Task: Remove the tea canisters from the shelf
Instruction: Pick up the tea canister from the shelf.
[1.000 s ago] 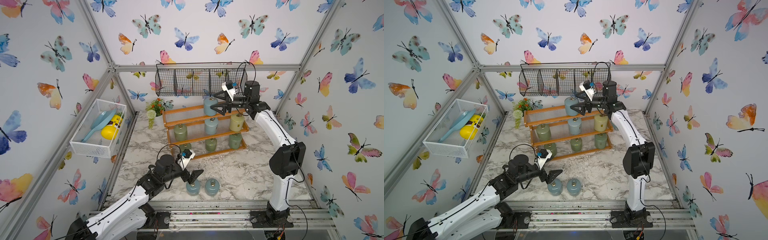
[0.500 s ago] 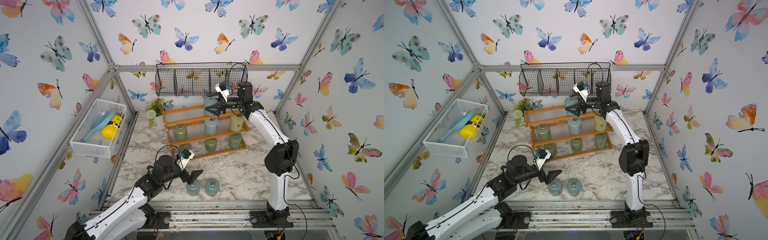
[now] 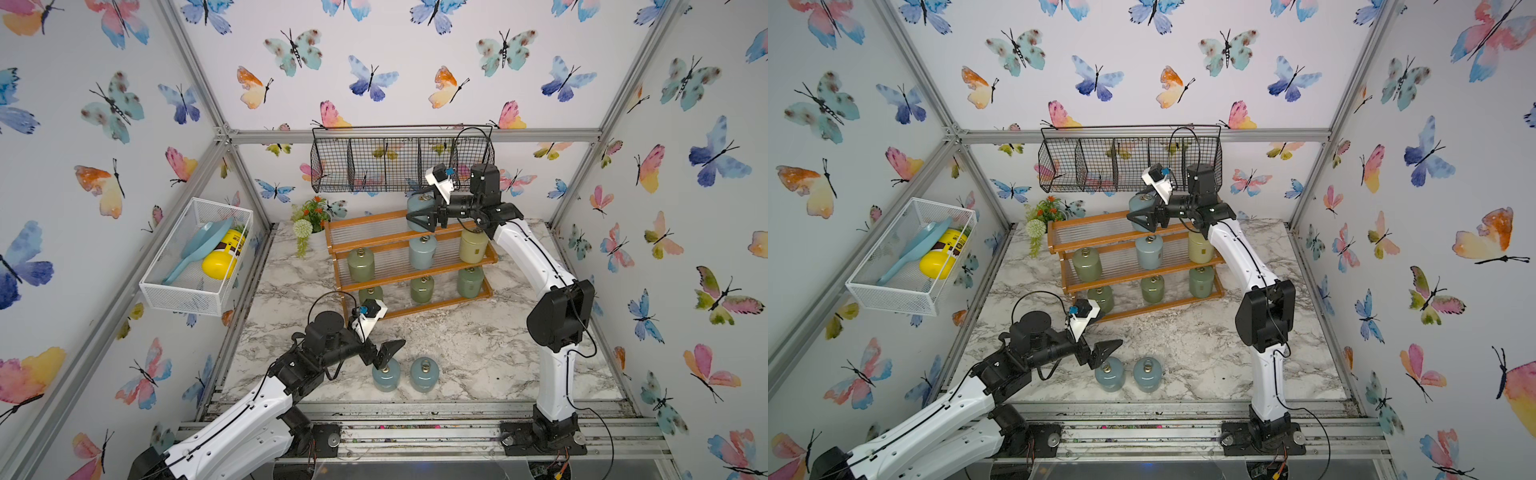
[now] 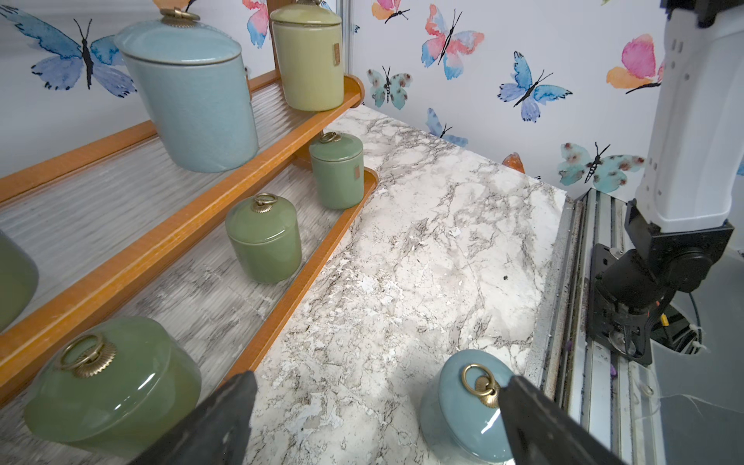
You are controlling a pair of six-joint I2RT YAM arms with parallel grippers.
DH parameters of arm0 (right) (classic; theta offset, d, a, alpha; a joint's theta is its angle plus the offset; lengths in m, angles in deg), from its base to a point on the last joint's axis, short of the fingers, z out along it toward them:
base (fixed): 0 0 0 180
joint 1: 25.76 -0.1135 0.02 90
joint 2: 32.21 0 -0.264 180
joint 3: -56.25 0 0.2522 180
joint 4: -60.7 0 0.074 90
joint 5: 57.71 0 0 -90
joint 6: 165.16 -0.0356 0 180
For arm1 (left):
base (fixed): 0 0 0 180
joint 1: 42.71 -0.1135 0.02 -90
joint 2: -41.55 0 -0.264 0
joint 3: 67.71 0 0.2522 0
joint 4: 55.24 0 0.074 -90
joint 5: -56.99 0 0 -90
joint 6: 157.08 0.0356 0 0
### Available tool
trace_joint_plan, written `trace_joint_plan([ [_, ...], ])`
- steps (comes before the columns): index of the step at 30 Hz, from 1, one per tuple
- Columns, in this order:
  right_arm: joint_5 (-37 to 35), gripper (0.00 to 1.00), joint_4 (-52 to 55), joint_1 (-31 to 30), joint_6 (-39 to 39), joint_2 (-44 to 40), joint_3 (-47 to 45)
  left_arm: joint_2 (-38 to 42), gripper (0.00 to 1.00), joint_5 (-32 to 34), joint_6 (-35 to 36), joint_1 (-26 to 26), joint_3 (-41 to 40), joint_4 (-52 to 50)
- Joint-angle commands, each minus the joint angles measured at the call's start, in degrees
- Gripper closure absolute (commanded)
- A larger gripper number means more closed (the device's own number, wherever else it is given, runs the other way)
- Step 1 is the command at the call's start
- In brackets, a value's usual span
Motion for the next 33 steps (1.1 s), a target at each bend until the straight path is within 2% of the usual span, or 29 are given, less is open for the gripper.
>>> trace_joint_plan([
  [1,-1.7,0.15,0.4,-0.2,-0.7,0.8,1.6,1.1,0.02,0.3,0.1,-0.3,-0.9,-1.0],
  [11,-2.3,0.23,-0.2,-0.2,-0.9,-0.7,0.1,1.1,0.02,0.6,0.1,-0.3,-0.3,-1.3],
  [21,-5.9,0.23,-1.7,-0.2,-0.7,-3.7,-0.5,0.9,0.02,1.1,0.0,-0.3,0.4,-1.8],
  [33,-4.4,0.24,-5.2,-0.2,-2.2,-10.3,-5.4,1.2,0.02,1.7,-0.4,-0.3,0.2,-1.6],
])
